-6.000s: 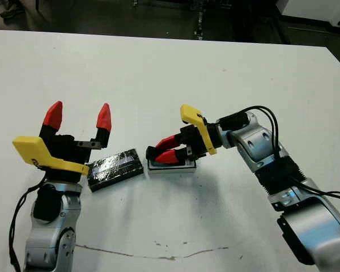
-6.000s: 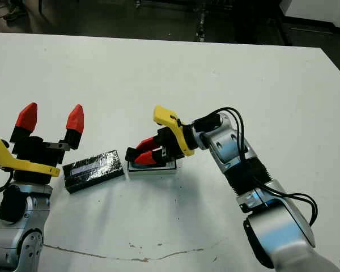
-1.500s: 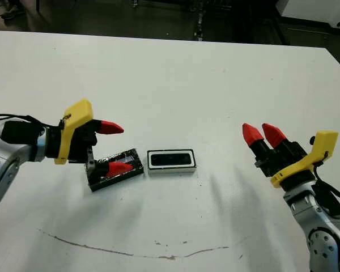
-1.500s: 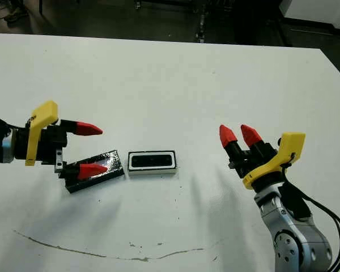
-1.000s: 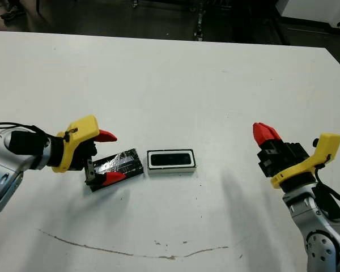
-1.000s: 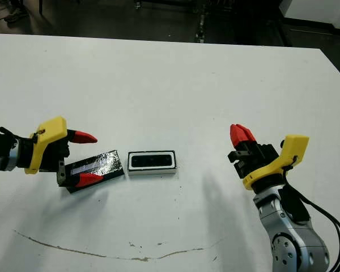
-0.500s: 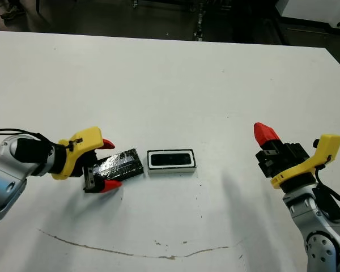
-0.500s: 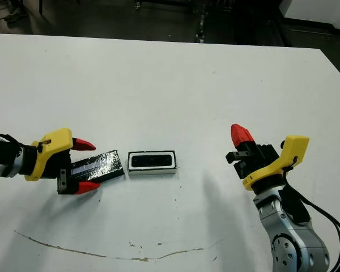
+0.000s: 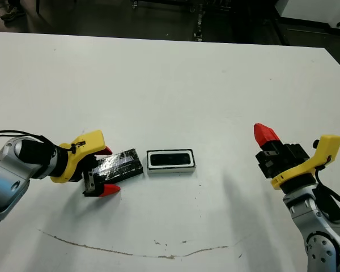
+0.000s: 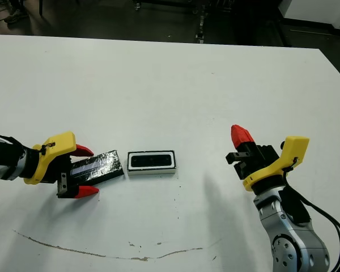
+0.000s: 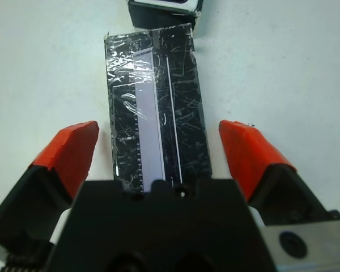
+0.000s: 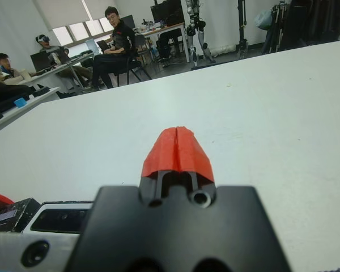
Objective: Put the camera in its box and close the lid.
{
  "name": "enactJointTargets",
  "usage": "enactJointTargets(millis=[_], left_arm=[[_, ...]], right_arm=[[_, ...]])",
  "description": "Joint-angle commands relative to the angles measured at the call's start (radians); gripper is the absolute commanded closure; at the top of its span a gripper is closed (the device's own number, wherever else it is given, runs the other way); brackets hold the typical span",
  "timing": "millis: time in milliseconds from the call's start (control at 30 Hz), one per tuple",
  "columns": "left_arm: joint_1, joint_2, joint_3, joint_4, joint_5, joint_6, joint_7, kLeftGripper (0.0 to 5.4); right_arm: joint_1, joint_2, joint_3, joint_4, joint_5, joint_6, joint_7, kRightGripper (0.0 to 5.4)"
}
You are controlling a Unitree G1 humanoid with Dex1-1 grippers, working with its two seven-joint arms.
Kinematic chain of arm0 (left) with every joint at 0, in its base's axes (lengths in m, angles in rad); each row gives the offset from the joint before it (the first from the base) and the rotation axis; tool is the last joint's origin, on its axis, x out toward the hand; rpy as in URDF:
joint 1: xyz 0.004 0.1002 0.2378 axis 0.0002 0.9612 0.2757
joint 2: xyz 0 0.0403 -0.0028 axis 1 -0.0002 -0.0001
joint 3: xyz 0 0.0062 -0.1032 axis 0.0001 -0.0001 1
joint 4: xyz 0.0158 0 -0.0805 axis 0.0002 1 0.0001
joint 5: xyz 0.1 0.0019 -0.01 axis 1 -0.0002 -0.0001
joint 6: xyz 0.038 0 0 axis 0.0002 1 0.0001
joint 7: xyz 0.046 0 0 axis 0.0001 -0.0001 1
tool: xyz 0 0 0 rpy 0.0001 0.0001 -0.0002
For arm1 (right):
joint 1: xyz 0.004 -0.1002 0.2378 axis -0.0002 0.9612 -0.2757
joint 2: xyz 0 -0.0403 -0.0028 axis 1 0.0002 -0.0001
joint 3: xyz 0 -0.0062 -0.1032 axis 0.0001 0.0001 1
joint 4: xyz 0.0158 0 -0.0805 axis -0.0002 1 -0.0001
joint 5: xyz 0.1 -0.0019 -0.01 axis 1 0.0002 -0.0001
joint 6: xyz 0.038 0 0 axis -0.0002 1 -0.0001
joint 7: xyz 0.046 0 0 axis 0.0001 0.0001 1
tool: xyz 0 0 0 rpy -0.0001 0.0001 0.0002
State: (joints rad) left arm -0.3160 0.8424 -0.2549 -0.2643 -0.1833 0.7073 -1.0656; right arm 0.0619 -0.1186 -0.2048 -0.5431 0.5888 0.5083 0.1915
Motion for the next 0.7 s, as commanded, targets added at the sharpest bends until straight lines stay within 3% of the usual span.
enactJointTargets(millis=[33,400,700], left_arm=[[0.032,0.001,0.002,0.014,0.01,0.02,0.037,0.74],[0.055,-0.008,0.022,0.021,-0.009,-0.023,0.047,2.21],[0.038,-0.011,0.061,0.049,-0.054,-0.035,0.029,2.23]], right_arm=[[0.012,-0.011,-0.003,-0.003,0.002,-0.009,-0.003,5.4],[0.012,-0.011,-0.001,0.0,0.004,-0.007,-0.004,5.4],[0.013,-0.012,0.002,-0.002,-0.003,-0.01,-0.007,5.4]])
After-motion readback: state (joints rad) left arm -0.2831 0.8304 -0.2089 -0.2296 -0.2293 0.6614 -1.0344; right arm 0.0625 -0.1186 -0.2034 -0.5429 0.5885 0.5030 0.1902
